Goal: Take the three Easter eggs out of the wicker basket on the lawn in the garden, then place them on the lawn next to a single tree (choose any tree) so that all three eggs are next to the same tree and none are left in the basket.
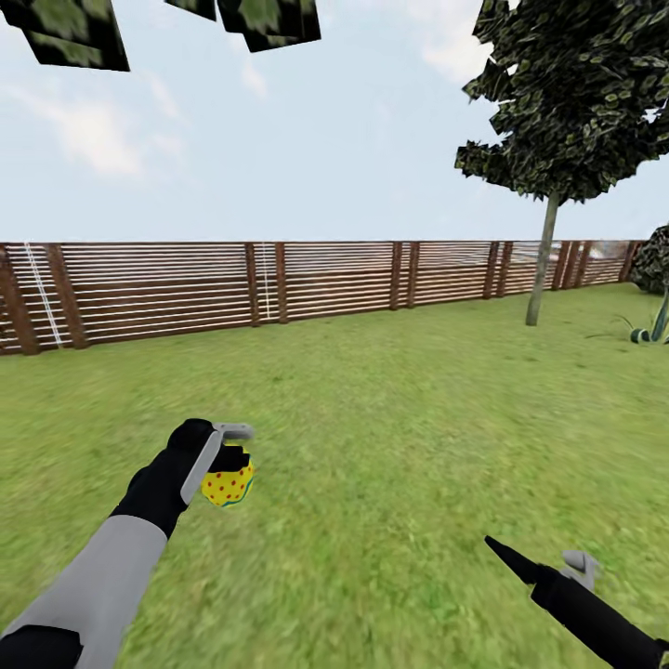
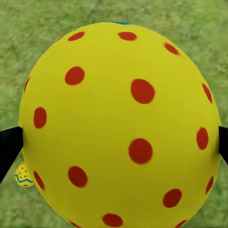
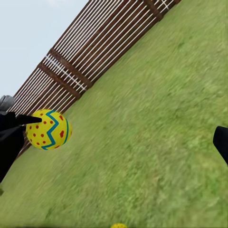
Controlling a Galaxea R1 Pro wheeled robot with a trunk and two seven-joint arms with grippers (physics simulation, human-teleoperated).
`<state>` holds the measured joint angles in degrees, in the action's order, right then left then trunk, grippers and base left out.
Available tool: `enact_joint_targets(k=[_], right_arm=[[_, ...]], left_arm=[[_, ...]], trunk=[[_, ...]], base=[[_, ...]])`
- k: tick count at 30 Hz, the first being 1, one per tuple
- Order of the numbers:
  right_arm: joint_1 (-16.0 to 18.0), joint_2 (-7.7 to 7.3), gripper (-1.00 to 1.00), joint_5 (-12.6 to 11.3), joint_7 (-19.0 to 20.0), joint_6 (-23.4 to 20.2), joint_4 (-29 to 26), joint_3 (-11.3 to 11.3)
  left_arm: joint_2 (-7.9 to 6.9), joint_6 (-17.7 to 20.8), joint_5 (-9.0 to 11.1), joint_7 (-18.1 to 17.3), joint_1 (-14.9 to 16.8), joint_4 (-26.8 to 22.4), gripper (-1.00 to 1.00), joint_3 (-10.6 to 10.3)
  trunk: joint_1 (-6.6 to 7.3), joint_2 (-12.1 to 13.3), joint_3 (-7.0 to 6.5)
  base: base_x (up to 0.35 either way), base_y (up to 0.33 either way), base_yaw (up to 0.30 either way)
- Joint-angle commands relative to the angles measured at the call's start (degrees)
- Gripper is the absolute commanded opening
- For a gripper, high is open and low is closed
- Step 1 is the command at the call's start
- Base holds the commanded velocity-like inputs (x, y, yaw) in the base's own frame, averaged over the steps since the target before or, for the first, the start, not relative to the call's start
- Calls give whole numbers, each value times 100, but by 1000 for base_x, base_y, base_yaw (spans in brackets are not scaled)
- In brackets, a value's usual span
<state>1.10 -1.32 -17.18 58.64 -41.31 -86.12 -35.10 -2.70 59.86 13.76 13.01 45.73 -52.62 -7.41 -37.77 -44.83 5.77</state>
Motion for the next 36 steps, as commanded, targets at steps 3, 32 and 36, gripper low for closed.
enact_joint_targets(k=[3, 32, 36], right_arm=[[4, 0, 100, -22, 7, -35, -1, -6], [4, 17, 100, -13, -120, -35, -1, 21], [4, 22, 100, -13, -121, -35, -1, 21]], left_arm=[[-5, 14, 57, 53, 6, -2, -100, -23], [-5, 14, 60, 44, 6, -2, -100, -23], [-6, 14, 60, 44, 6, -2, -100, -23]], trunk=[[-5, -6, -7], [-5, -6, -169], [-5, -6, -191]], base=[[303, 0, 243], [165, 0, 243], [0, 0, 242]])
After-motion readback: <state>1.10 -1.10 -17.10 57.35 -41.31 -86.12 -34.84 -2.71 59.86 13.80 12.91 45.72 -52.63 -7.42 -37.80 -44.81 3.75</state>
